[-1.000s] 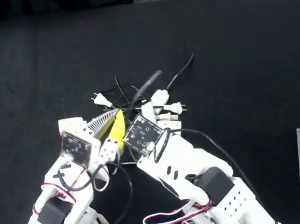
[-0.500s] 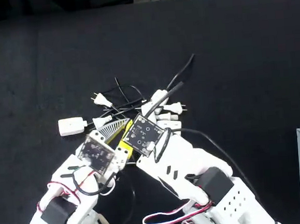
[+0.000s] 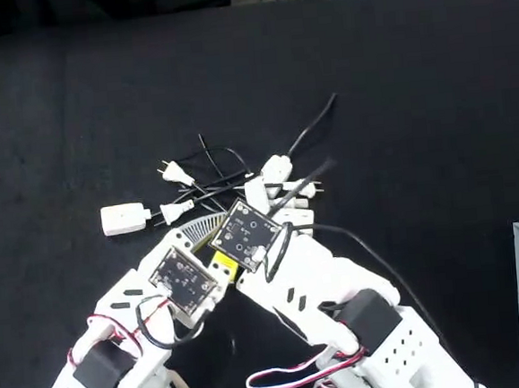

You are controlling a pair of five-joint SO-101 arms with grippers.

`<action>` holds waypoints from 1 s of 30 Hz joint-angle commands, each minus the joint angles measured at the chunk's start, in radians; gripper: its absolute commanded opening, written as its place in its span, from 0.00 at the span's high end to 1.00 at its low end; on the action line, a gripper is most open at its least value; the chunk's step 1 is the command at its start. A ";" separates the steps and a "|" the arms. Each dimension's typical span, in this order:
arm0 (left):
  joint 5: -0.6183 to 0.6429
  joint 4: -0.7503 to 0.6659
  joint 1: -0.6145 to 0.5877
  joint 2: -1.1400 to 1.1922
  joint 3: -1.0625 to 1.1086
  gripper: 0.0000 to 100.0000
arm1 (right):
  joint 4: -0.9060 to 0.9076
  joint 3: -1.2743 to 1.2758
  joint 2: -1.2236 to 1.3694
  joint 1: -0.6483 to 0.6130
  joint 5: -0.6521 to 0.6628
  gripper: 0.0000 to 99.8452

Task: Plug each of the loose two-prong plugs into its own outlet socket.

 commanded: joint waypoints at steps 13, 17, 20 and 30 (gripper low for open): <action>-0.008 0.038 -0.349 -0.003 -0.010 0.97 | -0.020 -0.004 -0.005 0.103 -0.112 0.99; -0.014 0.144 -0.512 -0.002 -0.054 0.97 | -0.023 0.016 -0.005 0.184 -0.166 0.99; -0.048 0.196 -0.579 0.000 -0.088 0.96 | -0.094 0.082 -0.005 0.247 -0.178 0.99; -0.370 0.445 -0.575 0.133 -0.157 0.90 | -0.170 0.153 -0.005 0.348 -0.178 0.99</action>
